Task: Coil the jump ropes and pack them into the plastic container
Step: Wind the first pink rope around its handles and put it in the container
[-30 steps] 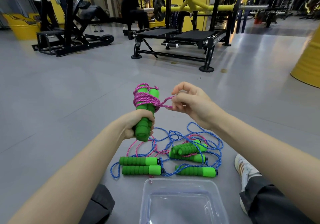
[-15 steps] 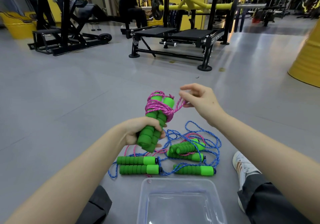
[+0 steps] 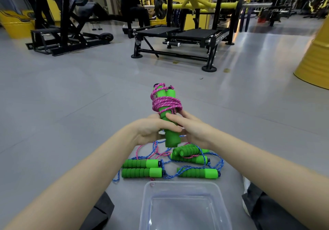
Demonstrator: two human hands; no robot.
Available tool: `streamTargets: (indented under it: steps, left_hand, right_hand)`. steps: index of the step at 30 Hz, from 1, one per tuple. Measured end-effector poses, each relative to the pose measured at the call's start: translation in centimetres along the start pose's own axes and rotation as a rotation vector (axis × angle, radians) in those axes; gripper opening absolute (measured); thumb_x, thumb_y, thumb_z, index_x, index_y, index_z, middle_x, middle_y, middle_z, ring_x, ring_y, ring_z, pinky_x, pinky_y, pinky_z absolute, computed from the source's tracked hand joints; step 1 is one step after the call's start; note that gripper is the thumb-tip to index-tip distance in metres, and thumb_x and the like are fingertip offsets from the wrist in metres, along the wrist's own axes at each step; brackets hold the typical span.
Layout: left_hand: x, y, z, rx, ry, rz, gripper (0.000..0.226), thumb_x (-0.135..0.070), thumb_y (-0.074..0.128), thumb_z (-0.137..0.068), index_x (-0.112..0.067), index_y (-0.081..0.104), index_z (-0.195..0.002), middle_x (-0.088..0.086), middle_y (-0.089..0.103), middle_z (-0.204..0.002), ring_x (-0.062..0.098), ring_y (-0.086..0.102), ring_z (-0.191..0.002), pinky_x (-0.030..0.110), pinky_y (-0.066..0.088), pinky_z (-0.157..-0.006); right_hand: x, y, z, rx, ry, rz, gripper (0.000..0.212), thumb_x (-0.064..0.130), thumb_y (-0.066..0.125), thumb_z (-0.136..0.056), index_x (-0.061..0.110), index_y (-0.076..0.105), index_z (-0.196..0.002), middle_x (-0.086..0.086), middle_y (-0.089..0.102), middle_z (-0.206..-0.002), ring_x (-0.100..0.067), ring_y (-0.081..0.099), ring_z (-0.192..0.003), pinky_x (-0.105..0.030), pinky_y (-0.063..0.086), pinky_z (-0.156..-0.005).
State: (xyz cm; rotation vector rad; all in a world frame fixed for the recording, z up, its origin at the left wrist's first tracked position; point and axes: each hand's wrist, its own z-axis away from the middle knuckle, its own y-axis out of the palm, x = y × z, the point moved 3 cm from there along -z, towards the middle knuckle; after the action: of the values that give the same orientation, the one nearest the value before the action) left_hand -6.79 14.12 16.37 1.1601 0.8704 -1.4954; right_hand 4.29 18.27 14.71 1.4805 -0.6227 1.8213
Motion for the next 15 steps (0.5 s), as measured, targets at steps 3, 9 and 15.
streamTargets:
  steps: [3,9,15]
  left_hand:
    - [0.1,-0.7,0.2,0.035,-0.028,-0.064,0.052,-0.014,0.073,-0.058,-0.015,0.063,-0.108,0.002,0.064,-0.117,0.018,0.055,-0.117,0.039,0.037,-0.103]
    - [0.4,-3.8,0.5,-0.197,-0.130,0.109,0.083,-0.047,0.083,-0.044,-0.018,0.059,-0.117,0.006,0.054,-0.126,0.020,0.061,-0.104,0.041,0.054,-0.083]
    - [3.5,-4.1,0.7,-0.320,-0.187,-0.291,0.064,-0.055,0.066,-0.078,-0.023,0.046,-0.129,0.001,0.063,-0.116,0.017,0.067,-0.084,0.029,0.058,-0.071]
  right_hand:
    - [0.1,-0.5,0.3,0.008,-0.070,0.031,0.051,0.020,0.069,-0.081,0.026,0.047,-0.127,-0.002,0.065,-0.110,-0.019,0.065,-0.088,-0.029,0.053,-0.064]
    - [0.0,-1.4,0.3,-0.056,-0.156,0.331,0.038,0.006,0.066,-0.080,0.016,0.055,-0.115,-0.007,0.064,-0.094,-0.021,0.062,-0.080,-0.032,0.055,-0.070]
    - [-3.1,-2.7,0.8,0.008,-0.236,1.054,0.055,0.017,0.062,-0.079,0.011,0.045,-0.130,-0.004,0.055,-0.103,-0.016,0.050,-0.090,-0.030,0.043,-0.079]
